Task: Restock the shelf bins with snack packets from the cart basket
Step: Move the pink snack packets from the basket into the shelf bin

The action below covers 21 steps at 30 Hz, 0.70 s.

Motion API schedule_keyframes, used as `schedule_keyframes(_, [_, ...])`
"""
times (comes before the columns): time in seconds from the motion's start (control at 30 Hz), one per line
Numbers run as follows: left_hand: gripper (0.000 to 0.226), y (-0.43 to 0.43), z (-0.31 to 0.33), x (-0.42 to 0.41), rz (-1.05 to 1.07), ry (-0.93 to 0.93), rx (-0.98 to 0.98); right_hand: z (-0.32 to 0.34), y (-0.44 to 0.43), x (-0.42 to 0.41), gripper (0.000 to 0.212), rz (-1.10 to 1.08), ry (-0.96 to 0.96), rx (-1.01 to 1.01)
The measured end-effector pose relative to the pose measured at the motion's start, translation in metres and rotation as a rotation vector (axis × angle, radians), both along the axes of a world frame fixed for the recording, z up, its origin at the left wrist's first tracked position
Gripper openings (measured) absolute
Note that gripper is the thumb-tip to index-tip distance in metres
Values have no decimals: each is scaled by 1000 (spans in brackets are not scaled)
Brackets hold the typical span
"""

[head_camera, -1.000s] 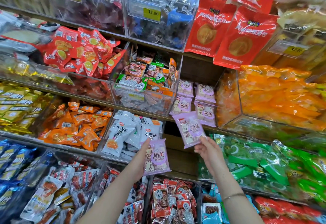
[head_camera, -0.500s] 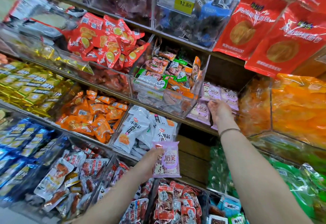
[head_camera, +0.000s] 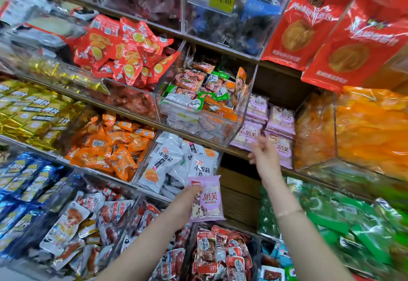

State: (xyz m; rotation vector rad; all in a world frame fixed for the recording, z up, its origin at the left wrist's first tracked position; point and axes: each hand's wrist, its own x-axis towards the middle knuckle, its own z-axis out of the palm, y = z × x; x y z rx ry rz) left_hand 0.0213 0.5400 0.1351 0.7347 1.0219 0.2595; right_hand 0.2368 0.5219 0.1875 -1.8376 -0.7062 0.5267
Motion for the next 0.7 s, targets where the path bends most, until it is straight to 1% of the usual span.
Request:
schedule_keyframes(0.07, [25, -2, 0, 4, 35, 6, 5, -17, -39, -36, 12, 154, -7, -110])
schedule_keyframes(0.1, [23, -4, 1, 5, 43, 3, 4, -25, -57, -54, 9, 246, 15, -203])
schedule_keyframes(0.13, [20, -6, 4, 6, 48, -7, 1, -33, -70, -68, 12, 330, 51, -299])
schedule_keyframes(0.2, [20, -9, 8, 8, 47, -23, 6, -46, -88, -87, 29, 408, 160, -414])
schedule_keyframes(0.23, [20, -12, 11, 9, 45, -28, 1, -50, -92, -93, 32, 400, 234, -413])
schedule_keyframes(0.27, [20, -15, 15, 11, 39, -15, 19, -51, -95, -96, 30, 376, 314, -375])
schedule_keyframes(0.3, [20, -17, 15, 12, 23, 25, 101, -50, -97, -97, 24, 344, 382, -327])
schedule_keyframes(0.33, [20, -19, 15, 11, -22, 89, 254, -49, -99, -97, 19, 306, 427, -284])
schedule_keyframes(0.4, [16, -18, 11, 6, -133, 214, 674, -47, -102, -91, 14, 216, 487, -210])
schedule_keyframes(0.43, [18, -14, 8, 0, -171, 247, 875, -45, -104, -85, 14, 172, 502, -182])
schedule_keyframes(0.47, [26, -9, 1, -6, -185, 306, 1075, -43, -106, -79, 14, 133, 506, -156])
schedule_keyframes(0.53, [38, 7, -17, -15, -255, 512, 1434, -36, -107, -64, 16, 53, 514, -93])
schedule_keyframes(0.57, [40, 12, -24, -20, -285, 592, 1533, -33, -108, -56, 17, 11, 522, -59])
schedule_keyframes(0.6, [42, 17, -29, -22, -304, 636, 1584, -28, -107, -48, 18, -26, 530, -24])
schedule_keyframes(0.7, [46, 20, -45, -27, -330, 703, 1694, -12, -98, -24, 19, -102, 550, 71])
